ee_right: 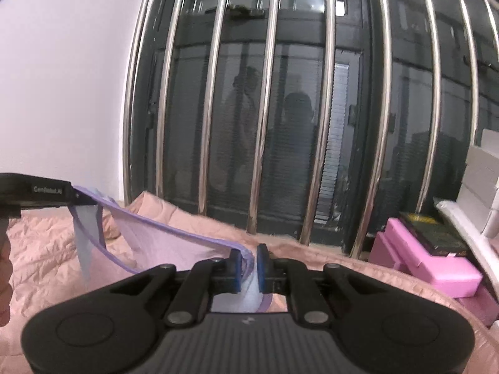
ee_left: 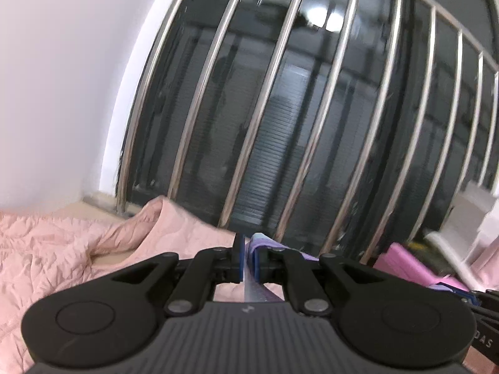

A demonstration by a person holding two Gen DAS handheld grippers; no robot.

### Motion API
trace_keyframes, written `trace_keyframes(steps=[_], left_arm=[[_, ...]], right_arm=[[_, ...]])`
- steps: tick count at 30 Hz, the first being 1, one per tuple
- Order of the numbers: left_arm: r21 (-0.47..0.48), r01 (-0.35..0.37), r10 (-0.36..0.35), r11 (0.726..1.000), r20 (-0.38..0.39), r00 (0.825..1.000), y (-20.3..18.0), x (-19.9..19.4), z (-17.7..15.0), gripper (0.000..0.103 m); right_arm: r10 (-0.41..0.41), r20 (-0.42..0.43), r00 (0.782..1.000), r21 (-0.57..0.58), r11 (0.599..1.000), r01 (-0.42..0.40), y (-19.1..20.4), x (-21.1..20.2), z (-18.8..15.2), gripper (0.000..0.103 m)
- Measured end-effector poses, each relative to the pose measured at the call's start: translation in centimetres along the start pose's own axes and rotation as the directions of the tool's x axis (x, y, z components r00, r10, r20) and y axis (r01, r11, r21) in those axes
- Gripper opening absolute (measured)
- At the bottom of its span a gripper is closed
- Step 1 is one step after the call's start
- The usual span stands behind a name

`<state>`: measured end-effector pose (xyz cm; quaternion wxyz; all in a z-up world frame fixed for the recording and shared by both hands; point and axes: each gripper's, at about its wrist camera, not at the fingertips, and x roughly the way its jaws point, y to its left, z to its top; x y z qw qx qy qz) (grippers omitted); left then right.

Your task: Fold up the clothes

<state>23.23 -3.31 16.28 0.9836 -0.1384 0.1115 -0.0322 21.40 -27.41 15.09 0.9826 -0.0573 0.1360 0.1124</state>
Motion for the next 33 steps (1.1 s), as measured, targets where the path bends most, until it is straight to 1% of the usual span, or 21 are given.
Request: trace_keyframes(steps=[1, 3, 4, 6, 8, 10, 11, 13, 14, 16, 18, 19, 21, 22, 23, 25, 27, 29, 31, 32, 33], left_arm=[[0.004, 0.009, -0.01, 1.0, 0.02, 1.0, -0.2, -1.5, 0.3, 0.005], [0.016, 0.026, -0.027, 1.0, 0.054, 0.998, -0.5, -4.5, 0.6, 0.005], [0.038, 0.025, -0.026, 0.999, 0.044, 0.999, -0.6, -6.1, 0.3, 0.005], [0.081, 0.022, -0.024, 0.996, 0.022, 0.999, -0.9, -9.1, -0.5, 0.005], [0.112, 0.021, -0.018, 0.994, -0.028, 0.999, -1.0, -11.9, -2.3, 0.005], [0.131, 0.001, 0.011, 0.991, -0.086, 0.996, -0.7, -15.0, -5.0, 0.005], [0.121, 0.002, 0.013, 0.993, -0.122, 0.992, -0.1, -16.8, -6.4, 0.005], [0.09, 0.028, -0.011, 0.996, -0.184, 0.983, 1.0, -20.2, -8.9, 0.003], [0.09, 0.047, -0.027, 0.995, -0.209, 0.978, 1.3, -22.1, -10.2, 0.003], [0.145, 0.069, -0.029, 0.987, -0.258, 0.966, 1.0, -25.6, -12.4, 0.002], [0.186, 0.082, -0.027, 0.979, -0.281, 0.959, 0.7, -28.8, -13.9, 0.002], [0.189, 0.093, -0.036, 0.978, -0.285, 0.958, 0.7, -30.3, -14.2, 0.002], [0.194, 0.114, -0.053, 0.974, -0.293, 0.955, 0.8, -33.2, -14.8, 0.002], [0.192, 0.121, -0.061, 0.974, -0.294, 0.954, 0.8, -34.3, -14.7, 0.002], [0.185, 0.133, -0.077, 0.974, -0.283, 0.956, 0.8, -35.5, -14.4, 0.002], [0.174, 0.157, -0.107, 0.972, -0.268, 0.958, 0.5, -37.5, -12.9, 0.002], [0.155, 0.19, -0.154, 0.97, -0.214, 0.965, 0.2, -40.0, -10.2, 0.002], [0.17, 0.218, -0.195, 0.961, -0.142, 0.97, -0.5, -42.3, -6.8, 0.002], [0.242, 0.263, -0.248, 0.934, -0.089, 0.965, -1.9, -44.5, -3.5, 0.002], [0.273, 0.288, -0.275, 0.918, -0.083, 0.958, -2.4, -45.2, -2.1, 0.002], [0.282, 0.297, -0.283, 0.912, -0.089, 0.955, -2.6, -45.1, -0.8, 0.002]], right_arm=[[-0.001, 0.022, 1.0, 0.004, 1.0, 0.001, 0.1, -0.8, 0.4, 0.006], [0.021, 0.061, 0.998, 0.052, 0.998, -0.024, 0.2, -3.3, 0.7, 0.006], [0.033, 0.081, 0.996, 0.079, 0.996, -0.039, 0.3, -4.6, 0.8, 0.006], [0.047, 0.07, 0.996, 0.113, 0.992, -0.055, 0.7, -7.4, -0.2, 0.006], [0.022, 0.031, 0.999, 0.109, 0.994, -0.026, 1.7, -10.2, -2.1, 0.006], [-0.006, -0.035, 0.999, 0.109, 0.994, 0.01, 2.8, -12.6, -4.5, 0.005], [-0.013, -0.075, 0.997, 0.11, 0.994, 0.021, 3.3, -13.9, -5.8, 0.005], [-0.016, -0.141, 0.99, 0.102, 0.994, 0.031, 4.7, -17.1, -8.3, 0.005], [-0.011, -0.171, 0.985, 0.087, 0.996, 0.026, 5.5, -18.9, -9.5, 0.005], [-0.001, -0.22, 0.976, 0.025, 1.0, 0.007, 6.9, -22.2, -11.6, 0.004], [-0.004, -0.284, 0.959, -0.029, 1.0, -0.004, 7.9, -25.7, -13.9, 0.004], [-0.009, -0.307, 0.952, -0.043, 0.999, -0.005, 8.3, -27.4, -14.8, 0.004], [-0.013, -0.318, 0.948, -0.03, 1.0, 0.003, 8.5, -30.9, -15.5, 0.004], [-0.012, -0.311, 0.95, -0.019, 1.0, 0.007, 8.7, -32.6, -15.4, 0.004], [-0.01, -0.29, 0.957, -0.008, 1.0, 0.008, 8.6, -34.4, -15.1, 0.004], [-0.016, -0.232, 0.973, 0.008, 1.0, 0.018, 8.2, -37.7, -14.1, 0.004], [-0.024, -0.162, 0.986, 0.018, 0.999, 0.027, 7.8, -40.5, -12.6, 0.004], [-0.026, -0.071, 0.997, 0.006, 1.0, 0.026, 7.5, -43.3, -10.3, 0.004], [-0.037, 0.015, 0.999, -0.03, 0.999, 0.037, 7.6, -45.9, -7.8, 0.004], [-0.037, 0.057, 0.998, -0.051, 0.998, 0.04, 7.6, -47.1, -6.3, 0.004], [-0.034, 0.086, 0.996, -0.068, 0.997, 0.039, 7.4, -48.0, -4.9, 0.004]])
